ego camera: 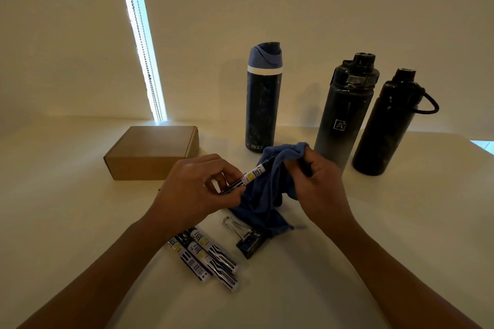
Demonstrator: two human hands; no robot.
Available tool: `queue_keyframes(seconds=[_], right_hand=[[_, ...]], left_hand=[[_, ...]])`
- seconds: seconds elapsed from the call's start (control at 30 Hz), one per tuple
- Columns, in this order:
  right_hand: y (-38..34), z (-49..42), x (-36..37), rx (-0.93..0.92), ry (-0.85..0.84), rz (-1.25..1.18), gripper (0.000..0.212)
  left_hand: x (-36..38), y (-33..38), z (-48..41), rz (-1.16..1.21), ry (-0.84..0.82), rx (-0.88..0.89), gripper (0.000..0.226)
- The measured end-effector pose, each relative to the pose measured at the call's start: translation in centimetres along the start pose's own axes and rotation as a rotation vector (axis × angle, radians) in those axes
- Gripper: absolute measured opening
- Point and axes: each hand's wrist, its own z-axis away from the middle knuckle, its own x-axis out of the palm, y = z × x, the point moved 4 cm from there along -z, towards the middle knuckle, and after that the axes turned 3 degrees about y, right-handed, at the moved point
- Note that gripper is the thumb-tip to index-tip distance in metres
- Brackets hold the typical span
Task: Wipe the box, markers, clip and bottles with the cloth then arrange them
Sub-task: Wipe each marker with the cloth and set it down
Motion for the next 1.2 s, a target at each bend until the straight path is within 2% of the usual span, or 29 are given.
queue_keyframes(seconds=[0.1, 0.2, 0.4, 0.5, 0.67, 0.77, 0.83, 0.93, 1.07, 1.2], right_hand=[[-0.1, 0.4, 0.6, 0.036, -0.065, -0.041, 0.023], [0.0, 0.4, 1.2, 0.035, -0.045, -0.018, 0.042], [-0.3, 0.2, 0.4, -0.022, 0.024, -0.067, 0.016], [0.0, 0.1, 0.5, 0.004, 0.013, -0.06, 0.023], [0.0, 0.4, 1.3, 0.004, -0.052, -0.042, 0.047], [-0.1, 0.4, 1.3, 0.034, -0.084, -0.131, 0.031], [-0.4, 0.2, 0.8, -0.045, -0.038, -0.137, 0.014], [-0.7, 0.2, 0.2, -0.114, 0.05, -0.104, 0.005], [-0.2, 0.1, 0.5, -0.095, 0.03, -0.086, 0.006], [-0.4, 0.4, 1.0, -0.088, -0.027, -0.095, 0.029]], left_hand=[[-0.3, -0.2, 0.0, 0.0, 0.014, -0.015, 0.021], [-0.2, -0.2, 0.1, -0.015, 0.007, -0.003, 0.02], [-0.1, -0.1, 0.0, -0.009, 0.001, 0.008, 0.02], [-0.1, -0.1, 0.0, -0.009, 0.0, 0.01, 0.02], [-0.2, -0.2, 0.1, -0.024, -0.007, 0.022, 0.023], [-0.2, -0.4, 0.1, -0.031, -0.013, 0.026, 0.023], [-0.3, -0.4, 0.0, -0.021, -0.008, 0.016, 0.023], [-0.2, -0.1, 0.0, 0.001, -0.01, 0.02, 0.024], [-0.3, -0.4, 0.0, 0.005, -0.008, 0.007, 0.024], [-0.3, -0.6, 0.1, -0.022, -0.018, 0.012, 0.024]])
